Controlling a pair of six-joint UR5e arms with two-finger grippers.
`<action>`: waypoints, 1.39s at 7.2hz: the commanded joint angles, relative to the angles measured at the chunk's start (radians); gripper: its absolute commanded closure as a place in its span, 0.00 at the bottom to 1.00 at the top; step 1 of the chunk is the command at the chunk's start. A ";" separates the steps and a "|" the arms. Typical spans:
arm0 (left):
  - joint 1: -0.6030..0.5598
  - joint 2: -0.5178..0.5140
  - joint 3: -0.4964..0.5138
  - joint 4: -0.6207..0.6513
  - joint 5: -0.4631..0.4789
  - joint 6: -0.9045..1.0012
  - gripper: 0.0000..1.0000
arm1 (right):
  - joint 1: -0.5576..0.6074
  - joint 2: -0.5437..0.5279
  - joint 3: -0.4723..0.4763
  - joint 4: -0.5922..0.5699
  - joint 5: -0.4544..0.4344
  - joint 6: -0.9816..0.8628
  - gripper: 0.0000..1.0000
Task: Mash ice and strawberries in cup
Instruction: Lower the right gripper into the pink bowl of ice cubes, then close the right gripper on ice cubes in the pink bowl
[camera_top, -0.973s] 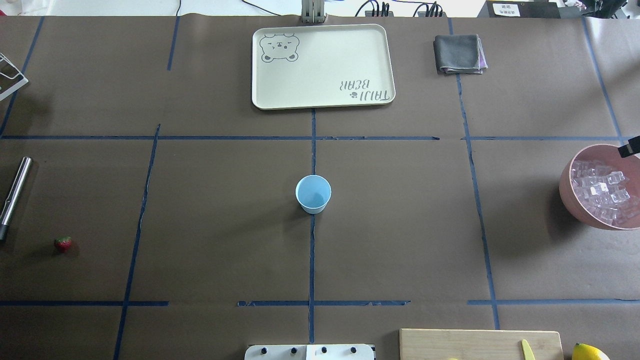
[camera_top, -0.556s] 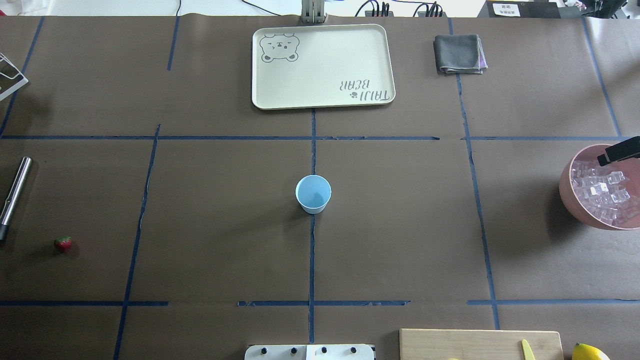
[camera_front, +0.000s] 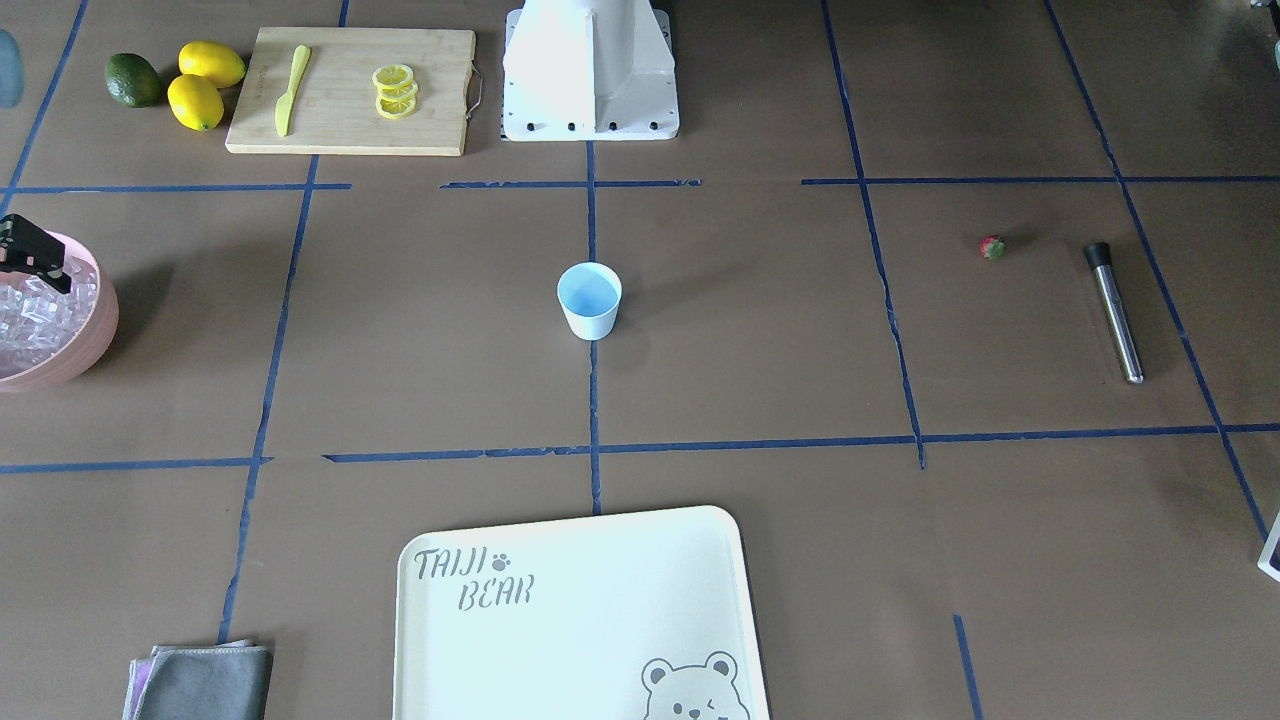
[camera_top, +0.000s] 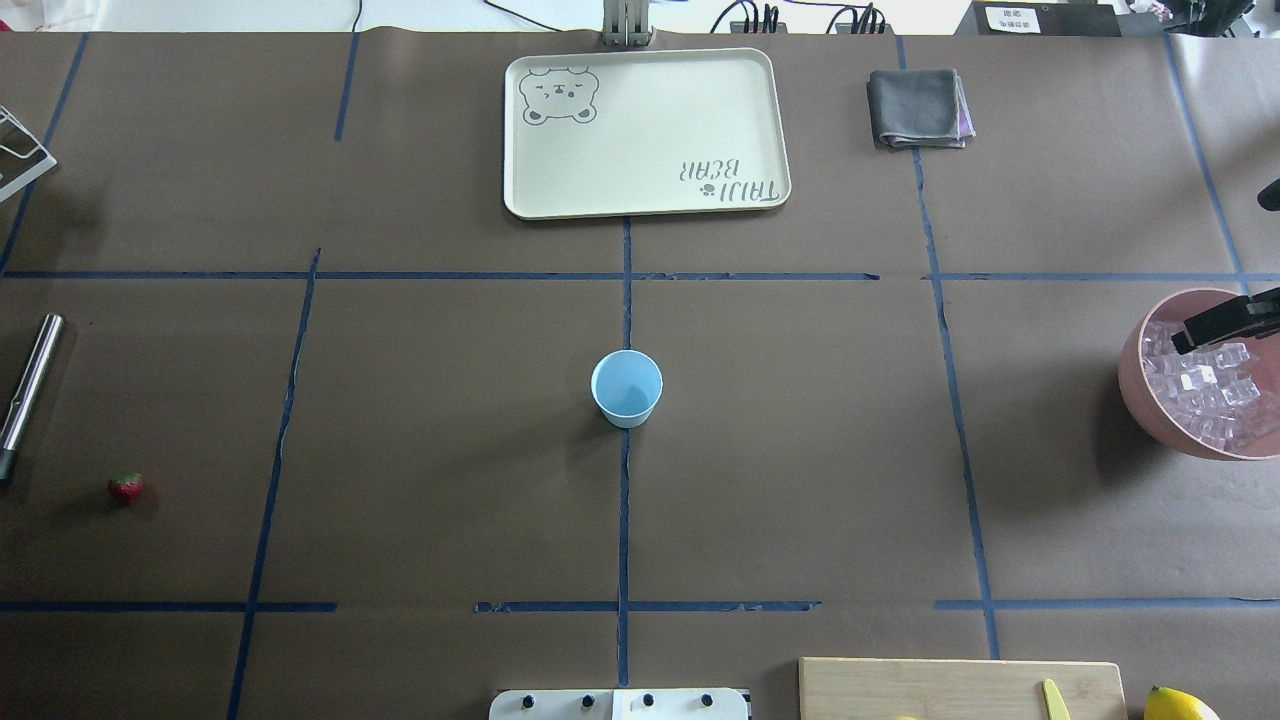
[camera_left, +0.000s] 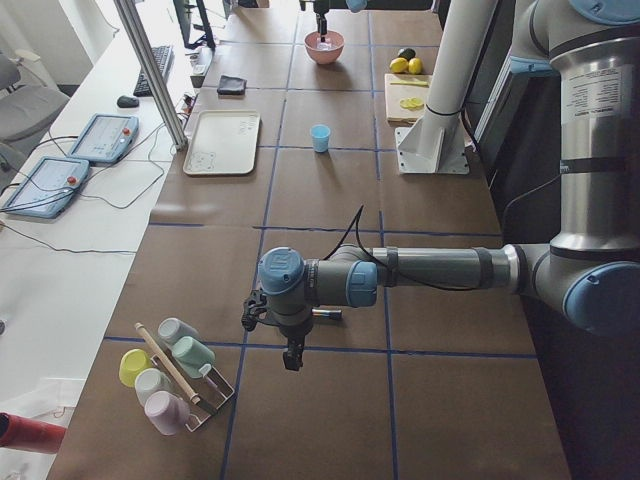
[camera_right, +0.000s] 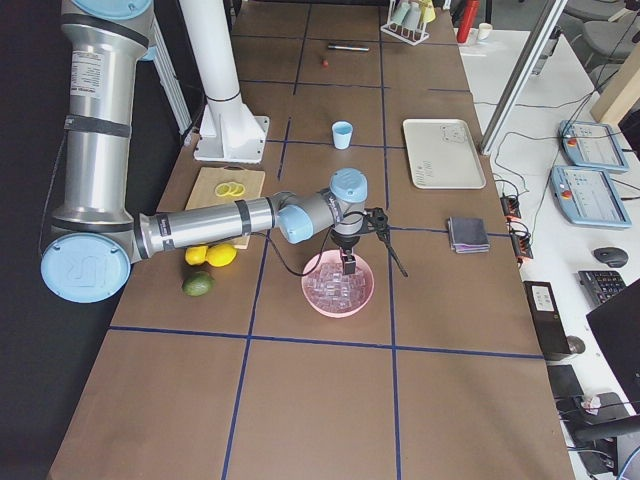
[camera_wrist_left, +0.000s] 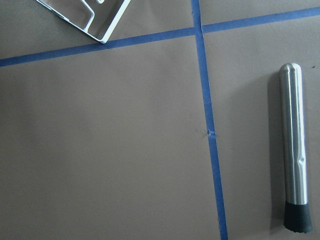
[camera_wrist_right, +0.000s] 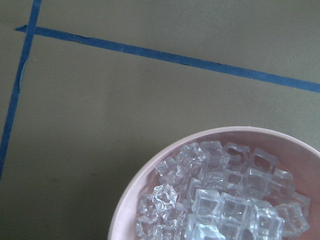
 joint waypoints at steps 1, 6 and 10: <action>0.002 0.000 0.000 0.001 0.000 0.000 0.00 | -0.030 0.002 -0.007 -0.001 -0.038 -0.003 0.05; 0.006 0.000 0.002 0.001 0.000 0.000 0.00 | -0.038 0.000 -0.051 -0.001 -0.041 -0.009 0.22; 0.008 0.000 0.000 0.001 0.000 0.000 0.00 | -0.042 0.000 -0.060 -0.001 -0.041 -0.009 0.32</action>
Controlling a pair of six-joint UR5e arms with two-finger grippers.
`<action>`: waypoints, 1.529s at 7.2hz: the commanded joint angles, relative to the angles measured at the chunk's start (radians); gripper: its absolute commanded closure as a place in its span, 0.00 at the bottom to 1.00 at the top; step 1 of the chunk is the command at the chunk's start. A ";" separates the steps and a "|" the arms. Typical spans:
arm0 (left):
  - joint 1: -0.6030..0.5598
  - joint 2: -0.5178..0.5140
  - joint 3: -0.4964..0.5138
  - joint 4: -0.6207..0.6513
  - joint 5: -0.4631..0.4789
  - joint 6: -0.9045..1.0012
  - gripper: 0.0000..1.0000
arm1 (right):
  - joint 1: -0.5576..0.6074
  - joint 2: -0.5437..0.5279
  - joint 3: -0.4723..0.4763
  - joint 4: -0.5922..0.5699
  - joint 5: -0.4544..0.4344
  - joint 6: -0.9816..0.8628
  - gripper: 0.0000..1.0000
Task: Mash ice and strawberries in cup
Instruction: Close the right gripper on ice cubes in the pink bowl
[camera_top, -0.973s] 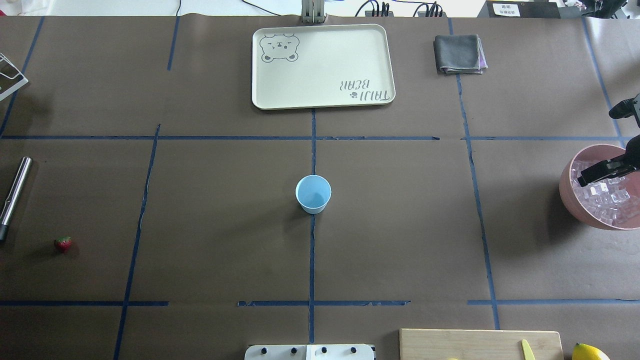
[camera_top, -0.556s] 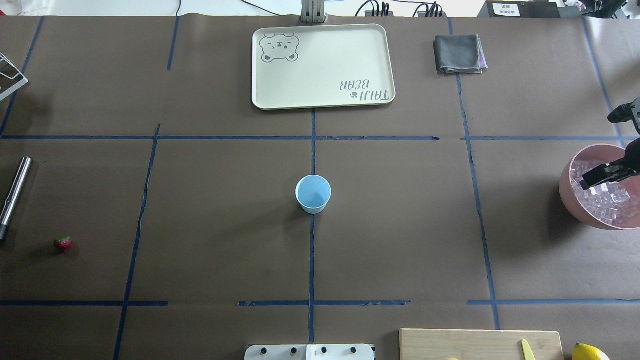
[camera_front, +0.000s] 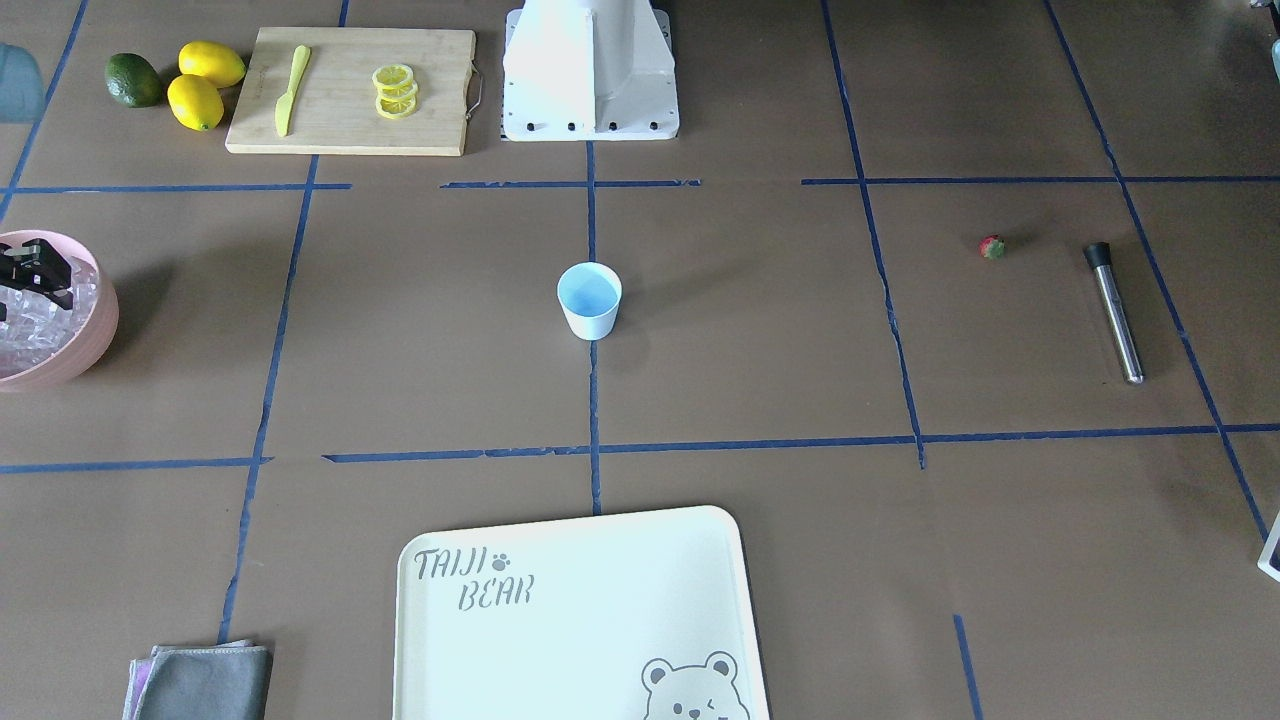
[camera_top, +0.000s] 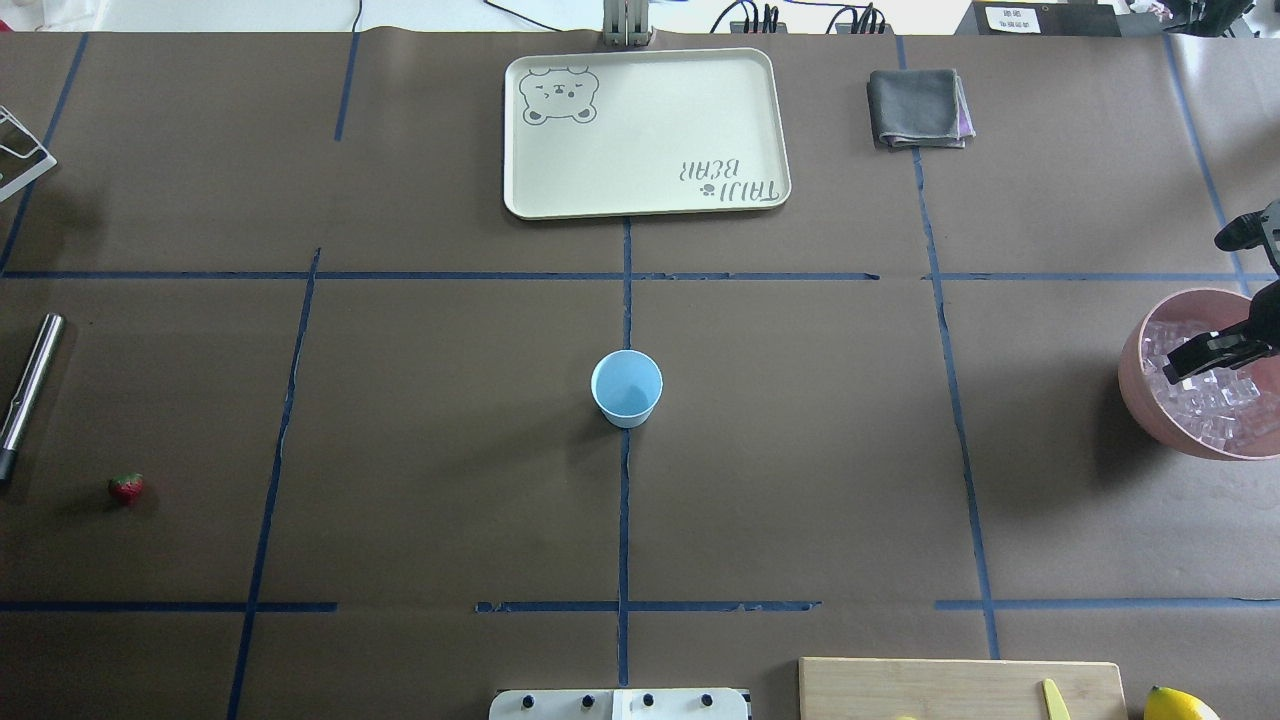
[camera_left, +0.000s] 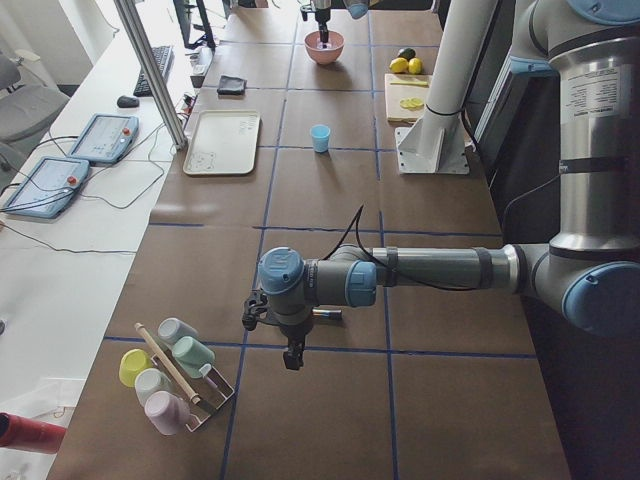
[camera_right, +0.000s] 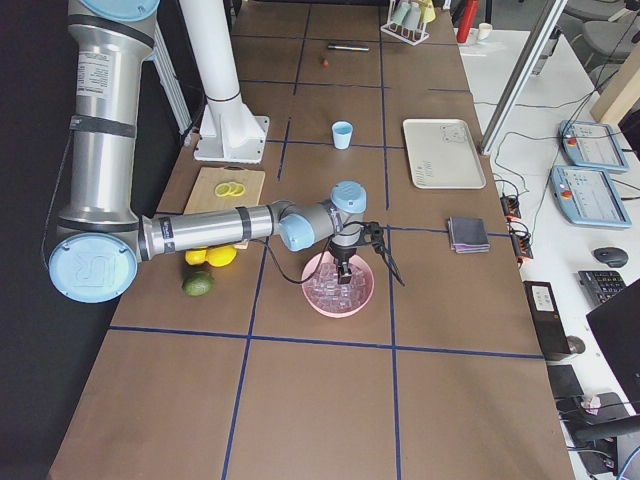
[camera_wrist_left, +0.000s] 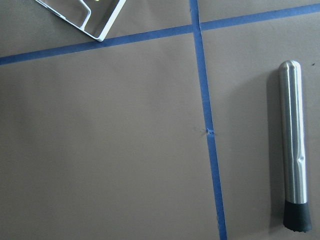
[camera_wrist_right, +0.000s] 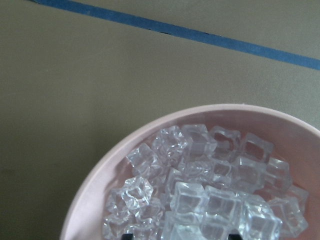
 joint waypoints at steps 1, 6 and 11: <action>0.000 0.000 0.000 0.000 0.000 0.000 0.00 | -0.009 0.000 -0.006 0.000 -0.001 0.002 0.34; 0.000 0.002 0.000 0.002 0.000 0.000 0.00 | -0.017 -0.002 -0.010 0.000 -0.002 0.000 0.44; 0.008 0.002 0.002 0.000 0.000 0.000 0.00 | -0.017 -0.002 -0.027 0.000 -0.008 0.000 0.63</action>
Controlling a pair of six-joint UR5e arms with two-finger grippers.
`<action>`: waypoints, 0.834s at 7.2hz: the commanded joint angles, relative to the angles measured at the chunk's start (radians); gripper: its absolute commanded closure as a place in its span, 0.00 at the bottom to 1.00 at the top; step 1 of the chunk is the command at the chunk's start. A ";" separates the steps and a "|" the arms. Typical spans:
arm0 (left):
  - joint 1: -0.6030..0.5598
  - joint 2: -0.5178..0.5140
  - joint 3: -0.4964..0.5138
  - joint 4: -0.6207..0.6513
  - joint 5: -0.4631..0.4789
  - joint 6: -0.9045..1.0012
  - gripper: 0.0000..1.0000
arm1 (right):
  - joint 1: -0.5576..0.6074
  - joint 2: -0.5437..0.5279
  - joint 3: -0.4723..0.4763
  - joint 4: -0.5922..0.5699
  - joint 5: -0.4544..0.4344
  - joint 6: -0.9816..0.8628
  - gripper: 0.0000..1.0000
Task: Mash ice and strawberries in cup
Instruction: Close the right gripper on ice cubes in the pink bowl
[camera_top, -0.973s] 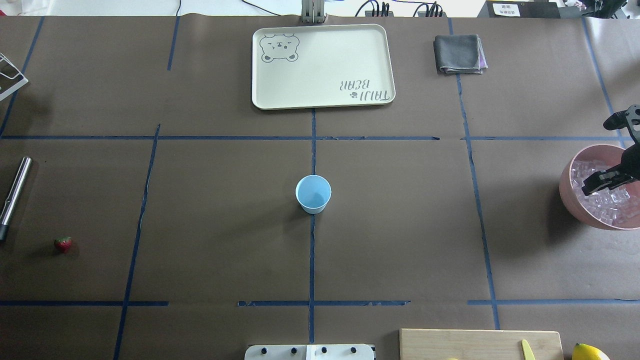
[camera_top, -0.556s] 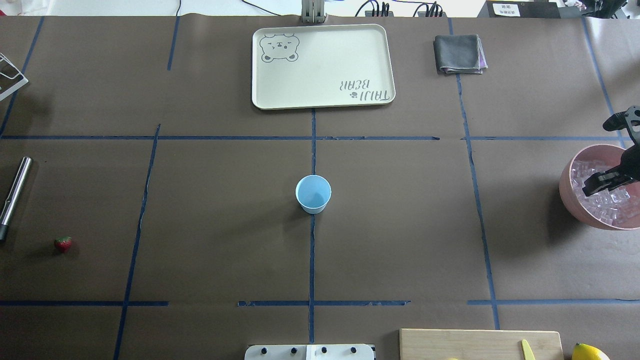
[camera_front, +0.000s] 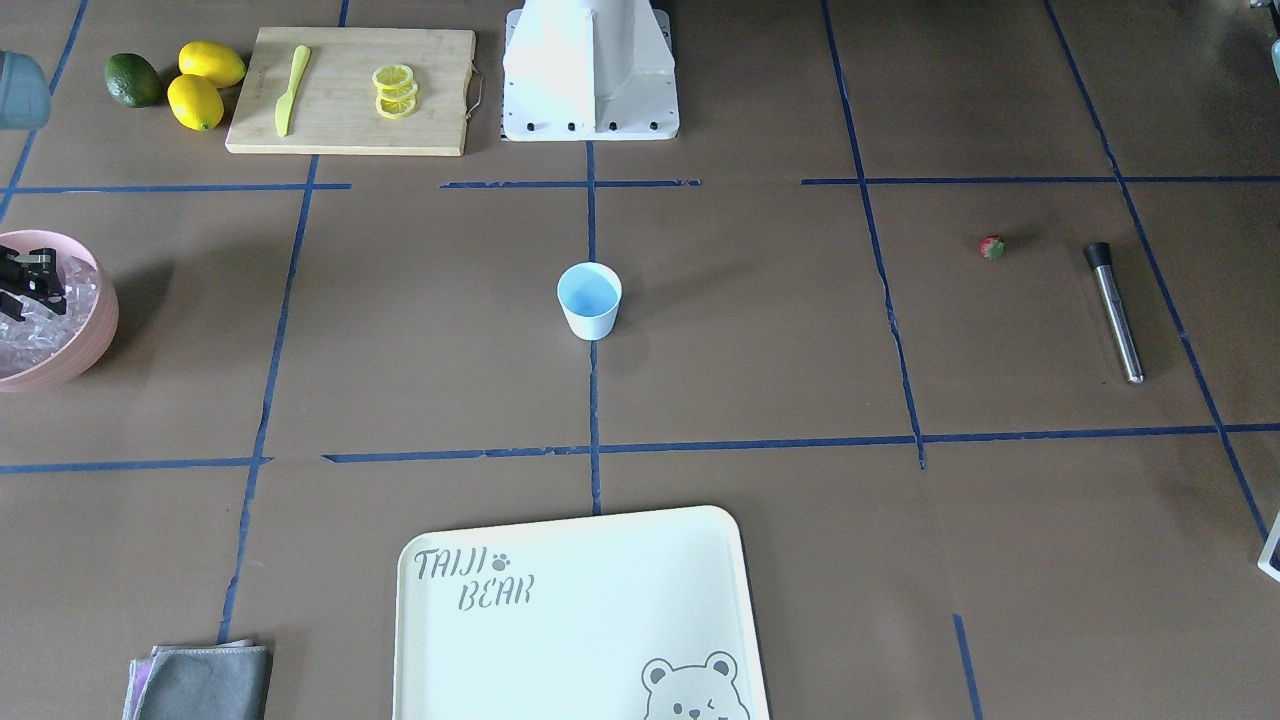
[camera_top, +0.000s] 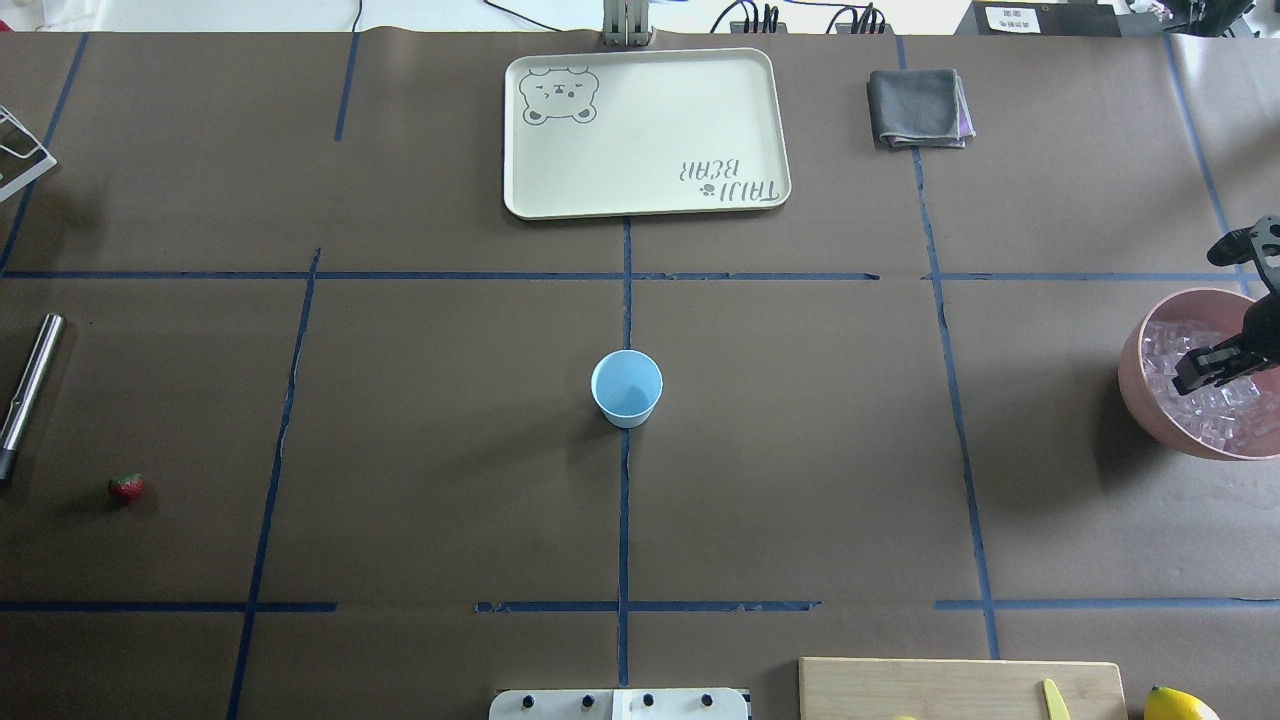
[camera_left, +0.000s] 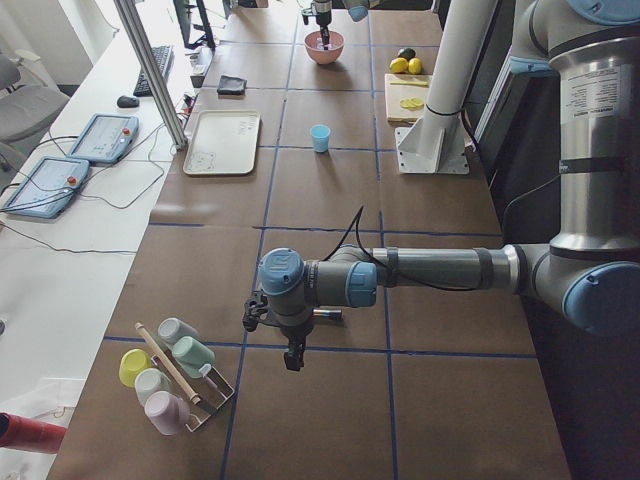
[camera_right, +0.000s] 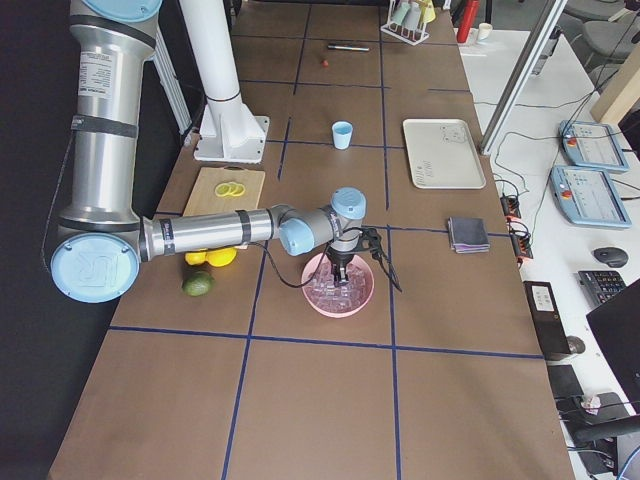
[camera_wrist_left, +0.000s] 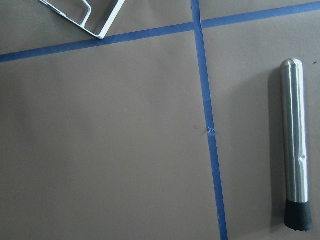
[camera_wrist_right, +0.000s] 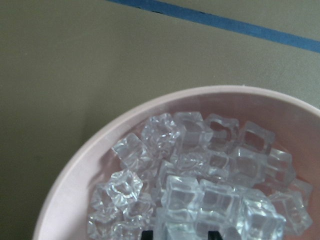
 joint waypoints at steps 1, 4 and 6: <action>0.009 0.000 0.000 0.000 0.000 0.000 0.00 | 0.000 0.000 0.001 0.000 -0.001 0.000 0.75; 0.012 0.000 0.000 0.000 0.000 0.000 0.00 | 0.003 0.000 0.019 -0.002 0.001 -0.002 0.89; 0.012 0.000 0.000 0.000 0.000 0.000 0.00 | 0.017 0.008 0.094 -0.014 0.011 -0.002 0.90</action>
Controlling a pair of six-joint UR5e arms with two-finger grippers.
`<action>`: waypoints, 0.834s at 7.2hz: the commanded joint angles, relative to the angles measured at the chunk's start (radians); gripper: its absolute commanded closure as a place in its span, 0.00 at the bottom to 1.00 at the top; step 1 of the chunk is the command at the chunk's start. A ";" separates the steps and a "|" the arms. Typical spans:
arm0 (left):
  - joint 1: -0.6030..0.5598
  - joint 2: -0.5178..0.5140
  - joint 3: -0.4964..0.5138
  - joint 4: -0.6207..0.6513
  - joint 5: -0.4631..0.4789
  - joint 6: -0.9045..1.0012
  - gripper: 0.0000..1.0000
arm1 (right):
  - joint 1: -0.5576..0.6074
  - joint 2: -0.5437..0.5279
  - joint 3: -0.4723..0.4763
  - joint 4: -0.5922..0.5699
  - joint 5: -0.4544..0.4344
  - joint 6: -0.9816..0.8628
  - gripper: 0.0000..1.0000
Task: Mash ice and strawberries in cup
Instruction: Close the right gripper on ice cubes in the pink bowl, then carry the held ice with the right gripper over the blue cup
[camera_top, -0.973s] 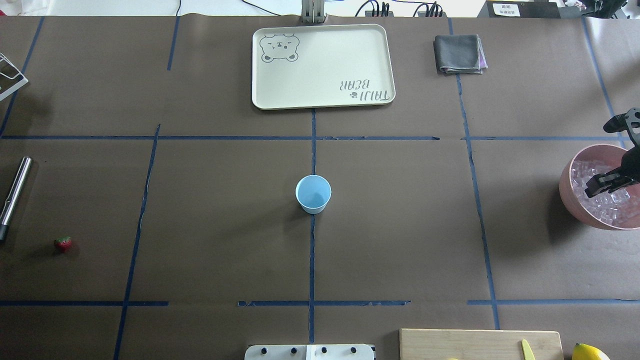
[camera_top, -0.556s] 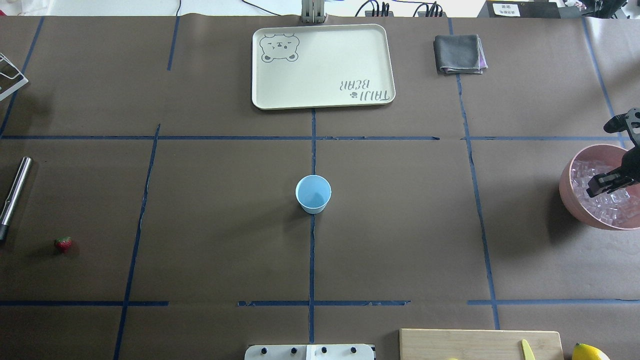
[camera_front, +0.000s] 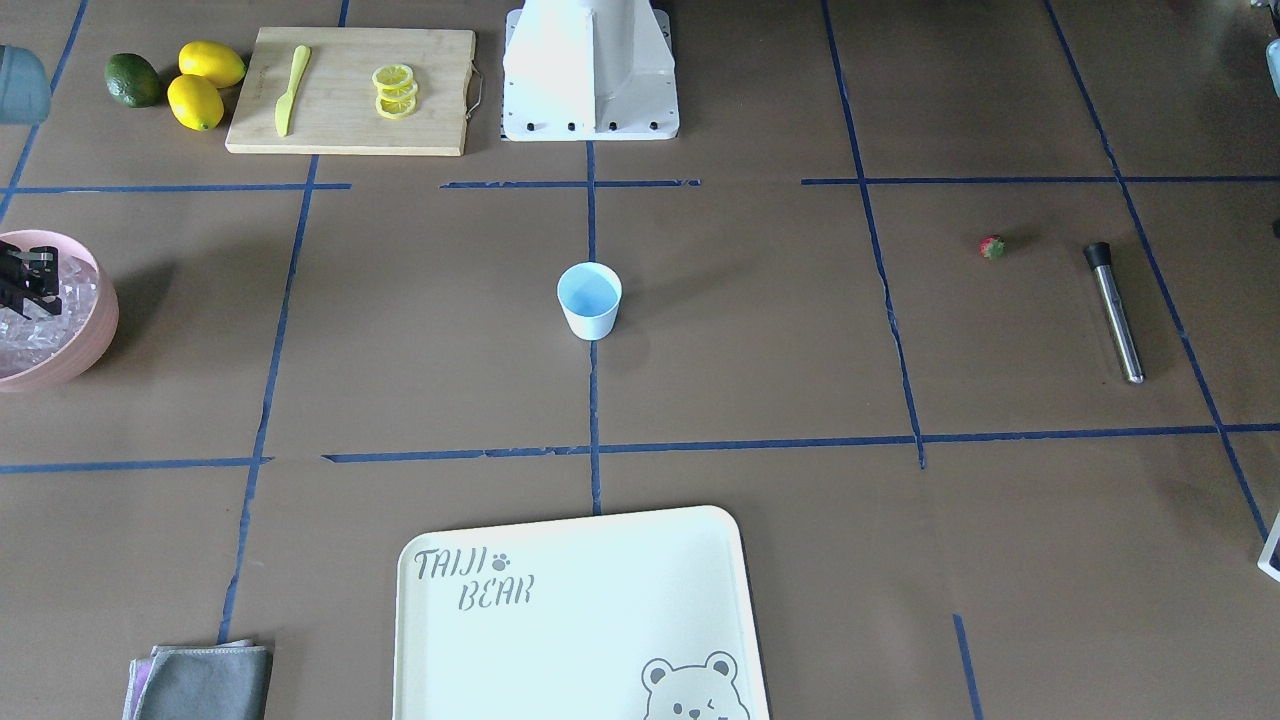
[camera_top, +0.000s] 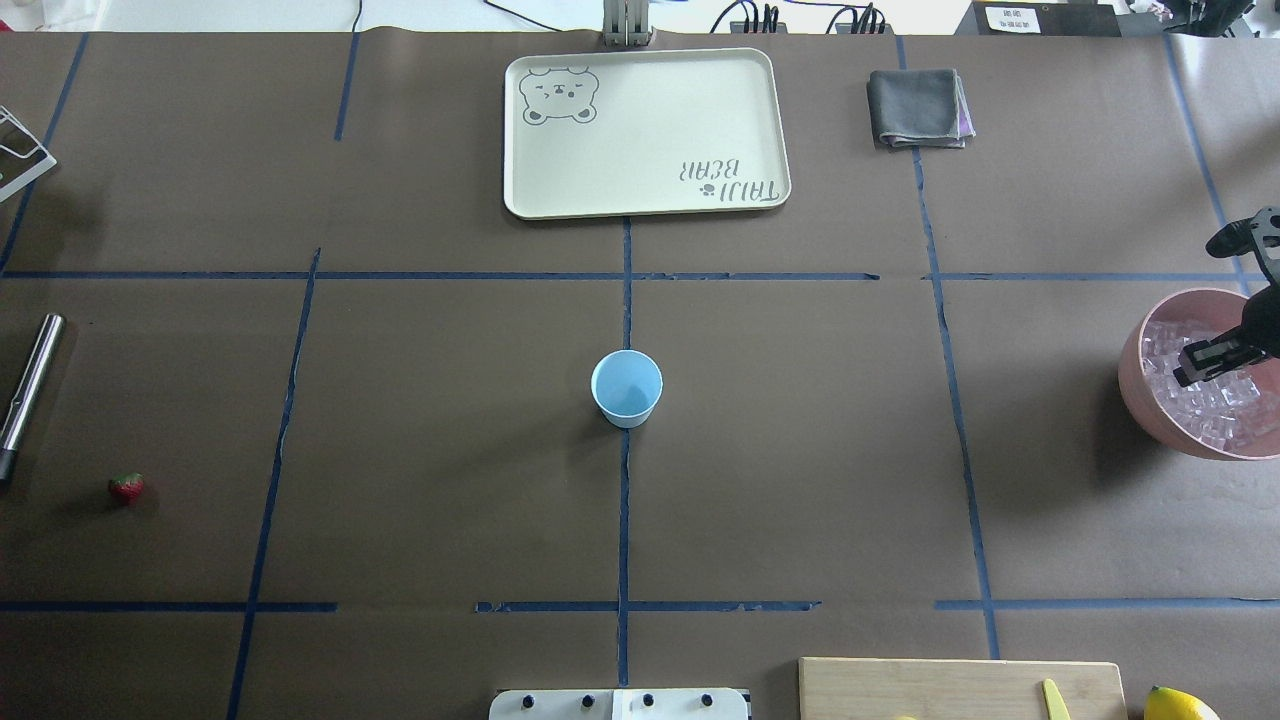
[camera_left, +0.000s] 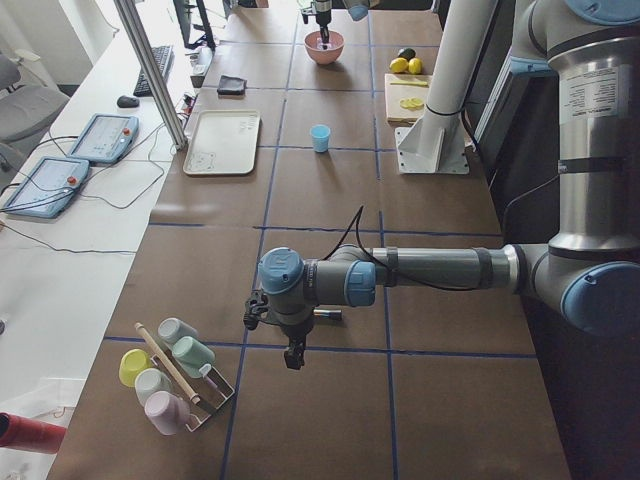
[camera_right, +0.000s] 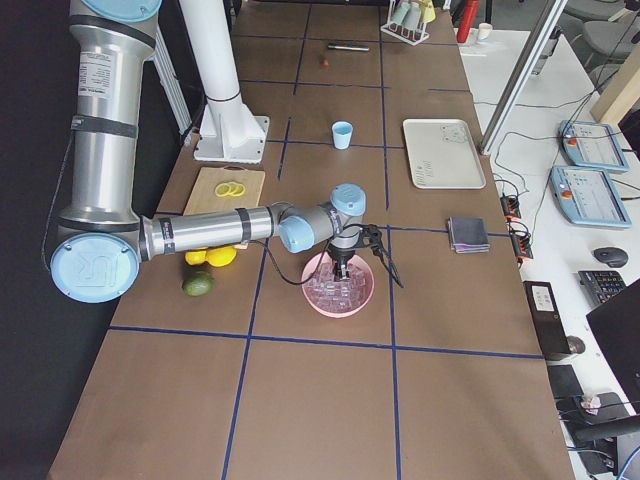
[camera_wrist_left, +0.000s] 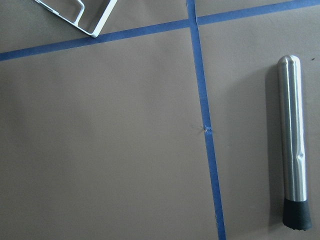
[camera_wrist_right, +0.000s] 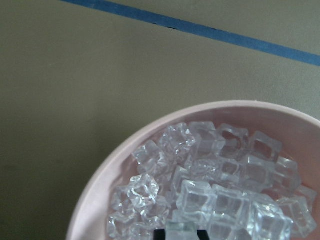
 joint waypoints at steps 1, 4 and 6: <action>0.000 0.000 0.000 0.000 0.000 0.000 0.00 | 0.015 0.004 0.097 -0.006 0.000 0.016 0.90; 0.000 0.000 -0.002 0.000 0.000 0.000 0.00 | -0.008 0.111 0.156 -0.008 -0.002 0.174 0.98; 0.000 -0.002 0.000 0.000 0.000 0.000 0.00 | -0.132 0.262 0.153 -0.090 -0.046 0.299 0.98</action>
